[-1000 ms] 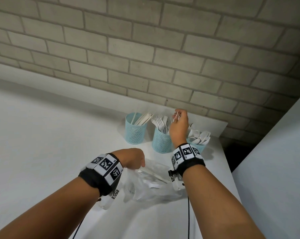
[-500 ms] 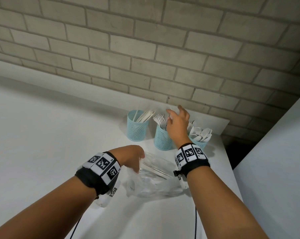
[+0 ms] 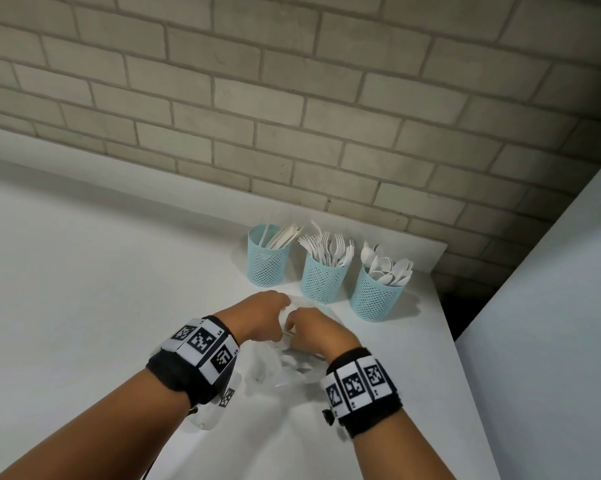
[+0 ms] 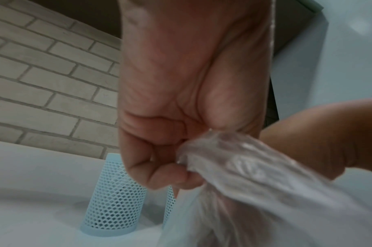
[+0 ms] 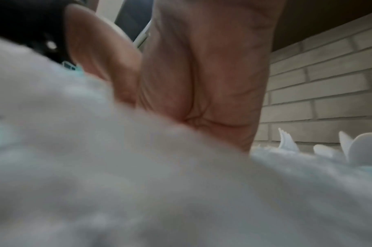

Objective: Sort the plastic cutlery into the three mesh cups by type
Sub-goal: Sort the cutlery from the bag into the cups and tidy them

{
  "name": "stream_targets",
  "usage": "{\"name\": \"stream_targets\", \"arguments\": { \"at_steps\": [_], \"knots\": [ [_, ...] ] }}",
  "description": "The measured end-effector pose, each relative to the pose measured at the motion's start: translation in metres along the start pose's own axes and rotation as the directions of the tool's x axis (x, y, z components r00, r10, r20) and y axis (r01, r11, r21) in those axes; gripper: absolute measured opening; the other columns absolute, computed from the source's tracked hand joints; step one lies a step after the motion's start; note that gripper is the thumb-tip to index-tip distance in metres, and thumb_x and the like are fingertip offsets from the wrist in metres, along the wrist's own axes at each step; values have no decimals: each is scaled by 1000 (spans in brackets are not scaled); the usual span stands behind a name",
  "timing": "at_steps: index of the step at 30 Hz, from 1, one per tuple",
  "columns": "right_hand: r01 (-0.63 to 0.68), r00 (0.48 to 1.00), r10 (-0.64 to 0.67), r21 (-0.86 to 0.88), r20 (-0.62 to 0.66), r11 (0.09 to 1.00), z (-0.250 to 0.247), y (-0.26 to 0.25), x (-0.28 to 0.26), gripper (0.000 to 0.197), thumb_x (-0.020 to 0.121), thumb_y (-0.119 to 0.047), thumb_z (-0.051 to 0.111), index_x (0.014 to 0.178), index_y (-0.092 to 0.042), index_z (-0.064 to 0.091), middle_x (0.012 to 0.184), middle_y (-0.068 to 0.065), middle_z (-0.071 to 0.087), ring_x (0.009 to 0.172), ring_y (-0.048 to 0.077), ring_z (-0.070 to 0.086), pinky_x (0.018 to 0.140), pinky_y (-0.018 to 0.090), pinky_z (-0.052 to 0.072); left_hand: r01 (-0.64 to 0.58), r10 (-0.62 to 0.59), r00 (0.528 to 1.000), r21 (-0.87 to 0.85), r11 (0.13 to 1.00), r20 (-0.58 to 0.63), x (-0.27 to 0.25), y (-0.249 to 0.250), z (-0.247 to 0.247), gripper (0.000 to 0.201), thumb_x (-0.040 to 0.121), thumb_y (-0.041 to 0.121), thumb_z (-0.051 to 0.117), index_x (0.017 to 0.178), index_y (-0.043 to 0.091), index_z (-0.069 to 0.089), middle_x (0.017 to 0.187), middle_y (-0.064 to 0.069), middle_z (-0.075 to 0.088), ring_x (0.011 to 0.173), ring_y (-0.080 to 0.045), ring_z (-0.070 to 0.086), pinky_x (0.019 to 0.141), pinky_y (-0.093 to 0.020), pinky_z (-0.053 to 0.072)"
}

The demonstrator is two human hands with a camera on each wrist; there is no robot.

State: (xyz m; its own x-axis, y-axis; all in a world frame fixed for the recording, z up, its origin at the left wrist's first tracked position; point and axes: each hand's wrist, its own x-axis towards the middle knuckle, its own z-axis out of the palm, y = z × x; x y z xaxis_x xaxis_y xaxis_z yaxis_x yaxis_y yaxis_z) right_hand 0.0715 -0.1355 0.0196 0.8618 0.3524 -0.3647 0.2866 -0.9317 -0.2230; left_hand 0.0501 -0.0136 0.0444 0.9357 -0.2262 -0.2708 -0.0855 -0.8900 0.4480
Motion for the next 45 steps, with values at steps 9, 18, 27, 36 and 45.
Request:
{"name": "stream_targets", "arguments": {
  "at_steps": [9, 18, 27, 36, 45],
  "knots": [
    [-25, 994, -2, -232, -113, 972, 24, -4, 6, 32, 96, -19, 46, 124, -5, 50, 120, 12, 61, 110, 28, 59, 88, 34, 46, -29, 26, 998, -45, 999, -51, -5, 0, 2, 69, 82, 2, 62, 144, 13, 32, 147, -2, 39, 134, -18, 39, 103, -21, 33],
    [15, 988, -62, -306, -145, 952, 21, -3, 5, 31, 95, -20, 49, 122, -7, 53, 119, 11, 61, 109, 26, 60, 89, 32, 46, -47, 45, 998, -62, 997, -43, -5, 0, -1, 69, 83, 1, 58, 145, 13, 30, 149, -2, 36, 135, -18, 37, 101, -22, 35],
    [25, 978, -49, -118, -202, 993, 9, 5, -3, 25, 89, -16, 56, 111, -5, 58, 115, 14, 62, 104, 29, 58, 83, 30, 43, -43, 41, 999, -70, 997, -32, -2, -4, 0, 71, 83, -1, 56, 146, 14, 27, 151, -1, 33, 137, -18, 34, 106, -23, 31],
    [104, 993, -51, 592, -106, 799, -17, 19, -10, 18, 98, -13, 40, 90, -13, 56, 67, -1, 52, 61, 11, 52, 69, 27, 48, 3, -6, 999, -87, 996, -42, 1, -14, -2, 70, 83, 3, 59, 145, 15, 29, 149, -2, 34, 132, -19, 39, 100, -22, 36],
    [114, 993, -66, 869, -93, 482, -23, 11, -15, 6, 88, -11, 62, 90, -6, 64, 59, -1, 52, 41, 5, 37, 43, 18, 33, 17, -31, 997, -202, 979, -64, 4, -21, -4, 63, 81, 5, 64, 138, 16, 40, 141, -2, 43, 126, -20, 45, 89, -20, 38]
  ]
}}
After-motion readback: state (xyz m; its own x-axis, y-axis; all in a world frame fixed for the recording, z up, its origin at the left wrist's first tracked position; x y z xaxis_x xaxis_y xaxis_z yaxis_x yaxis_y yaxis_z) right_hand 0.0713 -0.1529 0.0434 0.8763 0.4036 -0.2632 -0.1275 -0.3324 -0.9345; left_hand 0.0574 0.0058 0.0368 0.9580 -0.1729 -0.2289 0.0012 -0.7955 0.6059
